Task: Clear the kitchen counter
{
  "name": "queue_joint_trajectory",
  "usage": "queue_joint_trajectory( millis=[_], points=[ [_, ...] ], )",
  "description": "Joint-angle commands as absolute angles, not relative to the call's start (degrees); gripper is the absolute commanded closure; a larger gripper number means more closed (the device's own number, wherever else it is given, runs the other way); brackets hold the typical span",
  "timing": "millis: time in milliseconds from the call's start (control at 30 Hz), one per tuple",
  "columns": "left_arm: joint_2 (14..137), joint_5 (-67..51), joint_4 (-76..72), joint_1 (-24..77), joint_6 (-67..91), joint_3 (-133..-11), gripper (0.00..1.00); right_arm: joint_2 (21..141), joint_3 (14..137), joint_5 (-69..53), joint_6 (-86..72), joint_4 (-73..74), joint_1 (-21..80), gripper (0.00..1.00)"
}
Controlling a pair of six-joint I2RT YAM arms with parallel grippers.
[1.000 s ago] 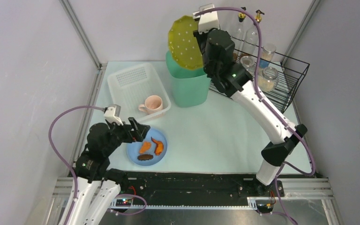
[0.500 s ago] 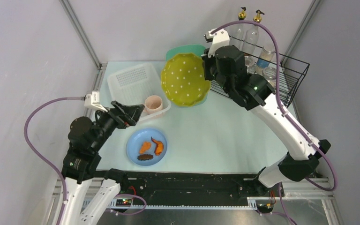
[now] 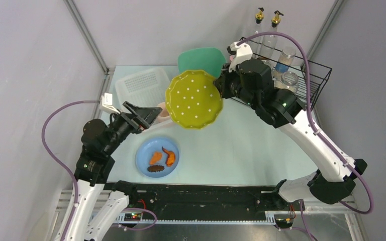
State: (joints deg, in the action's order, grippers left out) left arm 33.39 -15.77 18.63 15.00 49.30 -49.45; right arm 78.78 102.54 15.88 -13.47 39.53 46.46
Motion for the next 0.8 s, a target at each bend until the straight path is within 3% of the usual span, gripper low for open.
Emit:
queue_joint_trajectory(
  millis=[0, 433, 600, 767],
  points=[
    [33.55, -19.67, 14.03, 15.25, 54.19, -48.77, 0.0, 76.18, 103.21, 11.27, -20.68, 29.77, 47.35, 1.0],
    [32.51, -22.56, 12.84, 15.21, 56.6, -45.83, 0.03, 80.43, 105.93, 7.58, -24.09, 28.87, 50.25, 1.0],
    [32.1, -22.86, 12.78, 15.25, 56.53, -45.55, 0.14, 80.8, 106.11, 7.38, -24.53, 28.78, 50.98, 1.0],
    [32.38, -23.89, 12.55, 15.21, 56.68, -45.74, 0.34, 80.79, 105.98, 7.45, -24.83, 28.68, 51.14, 1.0]
  ],
)
